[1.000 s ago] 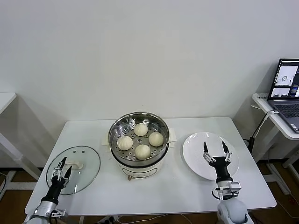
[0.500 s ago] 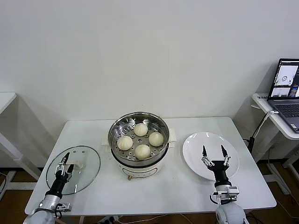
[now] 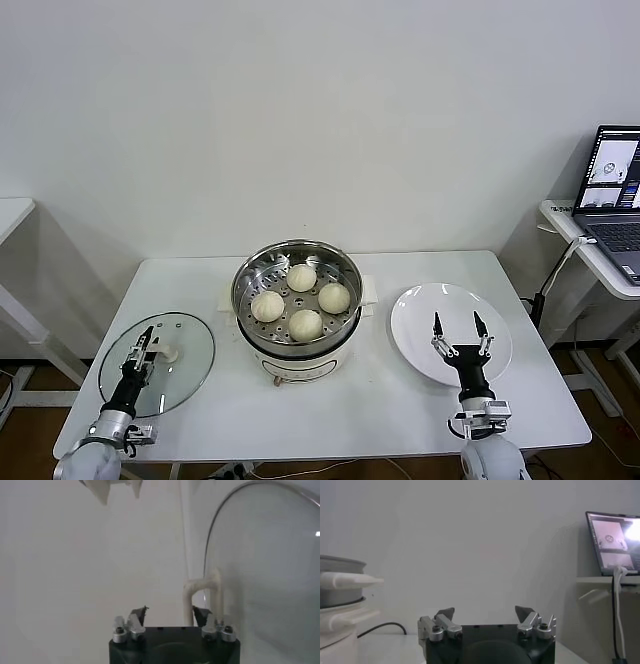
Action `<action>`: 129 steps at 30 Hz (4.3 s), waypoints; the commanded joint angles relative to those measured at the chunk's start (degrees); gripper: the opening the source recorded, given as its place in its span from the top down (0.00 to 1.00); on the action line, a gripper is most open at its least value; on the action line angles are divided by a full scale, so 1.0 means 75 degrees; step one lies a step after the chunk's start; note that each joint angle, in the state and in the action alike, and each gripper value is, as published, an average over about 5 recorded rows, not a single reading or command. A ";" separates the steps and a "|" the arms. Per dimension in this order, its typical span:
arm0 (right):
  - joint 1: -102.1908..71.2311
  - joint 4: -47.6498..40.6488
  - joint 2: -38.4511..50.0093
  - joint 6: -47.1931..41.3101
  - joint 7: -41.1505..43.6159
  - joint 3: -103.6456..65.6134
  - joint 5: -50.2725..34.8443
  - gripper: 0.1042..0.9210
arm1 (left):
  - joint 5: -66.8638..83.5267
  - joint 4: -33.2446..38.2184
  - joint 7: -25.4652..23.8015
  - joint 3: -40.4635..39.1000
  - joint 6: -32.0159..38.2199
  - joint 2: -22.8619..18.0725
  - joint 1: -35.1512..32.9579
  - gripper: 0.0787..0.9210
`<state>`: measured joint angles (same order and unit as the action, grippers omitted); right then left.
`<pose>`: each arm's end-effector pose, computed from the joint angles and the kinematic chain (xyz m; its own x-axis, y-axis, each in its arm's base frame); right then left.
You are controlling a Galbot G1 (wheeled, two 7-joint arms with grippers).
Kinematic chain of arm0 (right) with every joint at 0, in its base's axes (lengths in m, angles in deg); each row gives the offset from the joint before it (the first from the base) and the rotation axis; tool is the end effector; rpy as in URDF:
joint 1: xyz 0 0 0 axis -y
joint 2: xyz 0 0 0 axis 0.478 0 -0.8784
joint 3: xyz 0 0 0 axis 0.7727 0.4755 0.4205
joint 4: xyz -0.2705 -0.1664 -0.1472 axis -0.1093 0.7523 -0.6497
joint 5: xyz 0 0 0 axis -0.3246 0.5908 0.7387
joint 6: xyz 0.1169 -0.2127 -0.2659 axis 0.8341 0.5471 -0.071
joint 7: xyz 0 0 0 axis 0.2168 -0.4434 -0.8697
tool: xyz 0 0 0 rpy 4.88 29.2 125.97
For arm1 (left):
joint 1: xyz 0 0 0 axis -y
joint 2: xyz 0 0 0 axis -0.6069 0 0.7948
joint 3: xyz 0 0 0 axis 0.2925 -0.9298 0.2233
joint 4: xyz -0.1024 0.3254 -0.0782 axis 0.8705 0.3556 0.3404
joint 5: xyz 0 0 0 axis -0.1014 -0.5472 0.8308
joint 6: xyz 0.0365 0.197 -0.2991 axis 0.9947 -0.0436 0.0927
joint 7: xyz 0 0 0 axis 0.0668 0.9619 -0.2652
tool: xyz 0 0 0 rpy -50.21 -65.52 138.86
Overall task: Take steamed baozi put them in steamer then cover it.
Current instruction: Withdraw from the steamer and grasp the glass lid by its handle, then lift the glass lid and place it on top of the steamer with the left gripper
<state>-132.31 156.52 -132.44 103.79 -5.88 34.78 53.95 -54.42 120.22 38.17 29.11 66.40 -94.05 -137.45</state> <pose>0.2630 -0.1013 -0.4341 -0.9877 0.0372 -0.1520 0.0455 0.9976 -0.0518 0.2539 0.2191 -0.4669 -0.9995 0.0226 0.0220 0.0199 -0.0908 0.9957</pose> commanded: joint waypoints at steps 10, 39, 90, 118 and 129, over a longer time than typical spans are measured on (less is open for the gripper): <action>0.0008 0.0015 -0.0067 0.0049 0.0007 0.0040 0.0043 0.12 | 0.0759 0.0980 -0.0259 -0.0028 -0.0212 0.0110 -0.0333 0.81; -0.0435 0.0484 -0.0305 0.0162 0.0105 -0.0375 0.0117 0.12 | 0.1910 0.7154 -0.3279 -0.4844 -0.5004 -0.0671 0.0011 0.87; -0.0323 0.0090 -0.0535 0.0374 0.0330 -0.0547 0.0184 0.12 | -0.1177 0.4086 -0.4937 -0.5251 -0.5447 -0.2061 0.1552 0.87; -0.0206 -0.0028 -0.0568 0.0430 0.0338 -0.0527 0.0176 0.12 | -0.1251 0.3855 -0.4843 -0.5064 -0.5269 -0.2120 0.1489 0.87; -0.0227 0.0030 -0.0556 0.0406 0.0334 -0.0536 0.0175 0.12 | -0.1335 0.4057 -0.4738 -0.5054 -0.5241 -0.2116 0.1417 0.81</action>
<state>-133.94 156.56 -136.60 106.92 -3.35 30.76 55.22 -64.12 149.54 2.37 -8.79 26.99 -110.01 -126.55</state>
